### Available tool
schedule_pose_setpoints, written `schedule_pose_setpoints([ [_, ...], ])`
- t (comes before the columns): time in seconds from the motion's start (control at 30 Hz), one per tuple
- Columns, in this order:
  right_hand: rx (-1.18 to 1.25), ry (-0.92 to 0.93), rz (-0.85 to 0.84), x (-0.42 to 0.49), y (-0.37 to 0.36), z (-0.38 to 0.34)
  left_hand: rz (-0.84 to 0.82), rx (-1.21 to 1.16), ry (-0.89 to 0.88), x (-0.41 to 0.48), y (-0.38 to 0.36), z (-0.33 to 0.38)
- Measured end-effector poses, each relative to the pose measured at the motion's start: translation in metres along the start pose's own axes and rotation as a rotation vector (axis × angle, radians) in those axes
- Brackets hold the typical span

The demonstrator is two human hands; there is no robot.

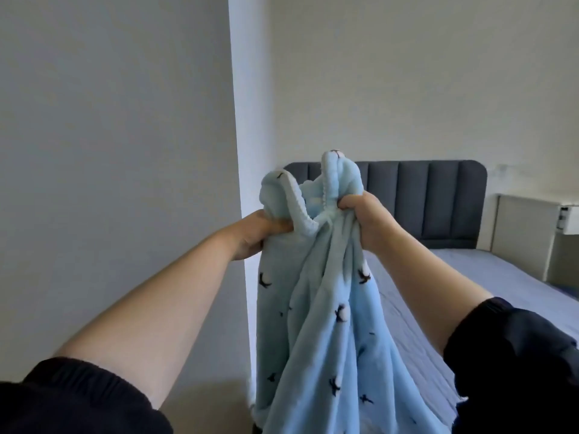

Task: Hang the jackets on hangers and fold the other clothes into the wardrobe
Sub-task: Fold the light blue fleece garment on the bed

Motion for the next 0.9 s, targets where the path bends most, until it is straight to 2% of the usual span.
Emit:
schedule_pose_setpoints([
  [0.07,-0.013,0.084,0.017,0.005,0.001,-0.026,0.126,0.032,-0.059,0.000,0.008,0.035],
  [0.13,-0.092,0.184,0.086,0.008,0.004,-0.051,0.365,0.187,-0.159,-0.001,0.022,0.073],
  [0.2,-0.324,0.326,0.196,0.011,0.007,-0.077,0.709,0.466,-0.296,-0.008,0.039,0.116],
  [0.23,-0.458,0.407,0.240,0.011,0.005,-0.089,0.818,0.599,-0.343,-0.015,0.040,0.136],
  [0.27,-0.588,0.476,0.263,0.012,0.001,-0.098,0.845,0.700,-0.339,-0.018,0.040,0.149],
  [0.3,-0.715,0.519,0.263,0.015,-0.004,-0.104,0.799,0.805,-0.272,-0.016,0.042,0.155],
  [0.37,-0.915,0.526,0.200,0.021,-0.016,-0.109,0.575,0.994,-0.042,-0.011,0.048,0.154],
  [0.4,-0.959,0.517,0.178,0.022,-0.021,-0.111,0.491,0.995,0.016,-0.013,0.051,0.154],
  [0.43,-0.951,0.525,0.182,0.022,-0.025,-0.115,0.446,0.912,0.001,-0.019,0.054,0.158],
  [0.5,-0.771,0.546,0.245,0.019,-0.026,-0.123,0.394,0.504,-0.117,-0.028,0.060,0.165],
  [0.53,-0.658,0.533,0.273,0.019,-0.026,-0.126,0.344,0.344,-0.119,-0.031,0.062,0.164],
  [0.57,-0.571,0.505,0.277,0.019,-0.026,-0.127,0.277,0.303,-0.069,-0.035,0.060,0.159],
  [0.6,-0.523,0.473,0.262,0.019,-0.029,-0.125,0.249,0.375,0.014,-0.039,0.058,0.152],
  [0.67,-0.517,0.423,0.190,0.022,-0.035,-0.120,0.347,0.558,0.108,-0.041,0.065,0.143],
  [0.73,-0.519,0.288,0.015,0.022,-0.038,-0.112,0.481,0.594,0.099,-0.041,0.076,0.150],
  [0.77,-0.493,0.160,-0.141,0.022,-0.038,-0.106,0.504,0.589,0.096,-0.042,0.082,0.154],
  [0.83,-0.425,-0.095,-0.479,0.015,-0.034,-0.095,0.463,0.533,0.116,-0.046,0.090,0.159],
  [0.87,-0.416,-0.155,-0.582,0.012,-0.031,-0.093,0.415,0.477,0.123,-0.047,0.093,0.159],
  [0.9,-0.420,-0.178,-0.605,0.014,-0.028,-0.092,0.378,0.409,0.128,-0.047,0.096,0.158],
])
Point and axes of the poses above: each hand's wrist, its own x-axis towards the middle knuckle, its own y-axis out of the back of the hand, z = x × y, the point moved 5 cm from there along x, towards the middle knuckle, and after that the axes turned 3 degrees about -x, right-handed, at the moved point
